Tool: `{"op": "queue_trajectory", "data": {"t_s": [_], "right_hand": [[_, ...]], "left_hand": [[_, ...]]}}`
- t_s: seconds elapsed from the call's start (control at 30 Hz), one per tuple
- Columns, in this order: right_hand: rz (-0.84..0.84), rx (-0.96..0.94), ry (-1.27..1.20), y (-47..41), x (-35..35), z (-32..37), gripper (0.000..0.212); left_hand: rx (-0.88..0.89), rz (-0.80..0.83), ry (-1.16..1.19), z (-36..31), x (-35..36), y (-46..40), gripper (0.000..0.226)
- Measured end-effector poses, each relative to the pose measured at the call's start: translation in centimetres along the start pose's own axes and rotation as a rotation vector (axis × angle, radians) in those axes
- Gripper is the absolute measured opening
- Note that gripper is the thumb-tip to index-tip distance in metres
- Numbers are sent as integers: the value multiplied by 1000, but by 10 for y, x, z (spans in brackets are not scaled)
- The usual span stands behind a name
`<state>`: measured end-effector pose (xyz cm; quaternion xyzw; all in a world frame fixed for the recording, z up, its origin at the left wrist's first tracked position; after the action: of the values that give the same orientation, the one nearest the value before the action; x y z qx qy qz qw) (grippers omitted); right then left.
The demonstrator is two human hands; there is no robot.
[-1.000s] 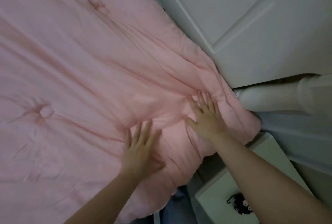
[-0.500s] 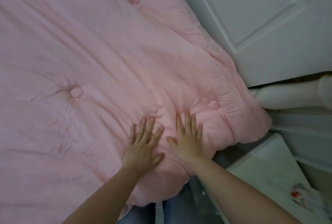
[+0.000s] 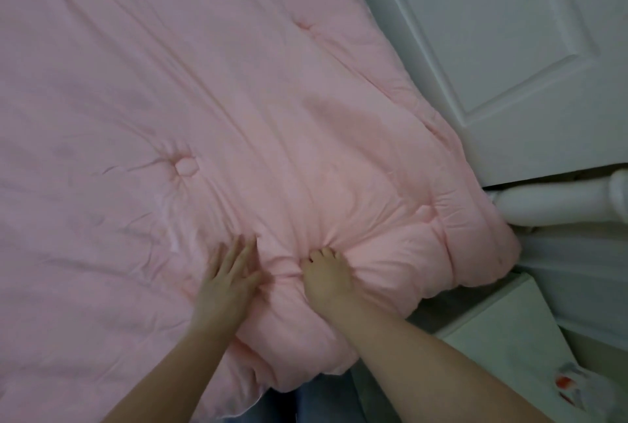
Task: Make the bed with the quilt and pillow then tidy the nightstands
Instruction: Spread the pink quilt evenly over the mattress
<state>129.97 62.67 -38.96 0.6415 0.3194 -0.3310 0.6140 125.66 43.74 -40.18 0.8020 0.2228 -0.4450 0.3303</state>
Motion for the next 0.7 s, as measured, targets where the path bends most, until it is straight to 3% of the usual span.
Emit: {"op": "queue_trajectory", "data": {"t_s": [0.07, 0.17, 0.3, 0.4, 0.5, 0.6, 0.7], "right_hand": [[91, -130, -86, 8, 8, 13, 35], [199, -228, -257, 26, 14, 38, 60], [224, -279, -310, 25, 11, 51, 34], [148, -270, -404, 15, 5, 29, 31], [-127, -131, -545, 5, 0, -18, 19], [-426, 209, -525, 0, -4, -87, 9], [-503, 583, -412, 3, -9, -158, 33]], "left_hand": [[6, -49, 8, 2, 4, 10, 31], [33, -111, -34, 9, 8, 41, 38], [-2, -91, -73, 18, -9, 55, 38], [-102, -30, -15, 9, -20, 39, 34], [-173, -52, 60, -7, -21, 20, 39], [-123, -26, 60, -30, -14, 9, 56], [-23, 104, 60, -53, -1, 11, 87]]}}
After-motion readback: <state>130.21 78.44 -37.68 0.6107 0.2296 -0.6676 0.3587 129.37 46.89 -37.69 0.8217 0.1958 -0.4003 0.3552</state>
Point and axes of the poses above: each hand's wrist, its own y-axis away from the middle knuckle, its own x-axis out of the palm, z = x × y, the point moved 2 cm from there along -y, towards the middle knuckle, and after that the axes turned 10 degrees about y, right-handed, at the moved point
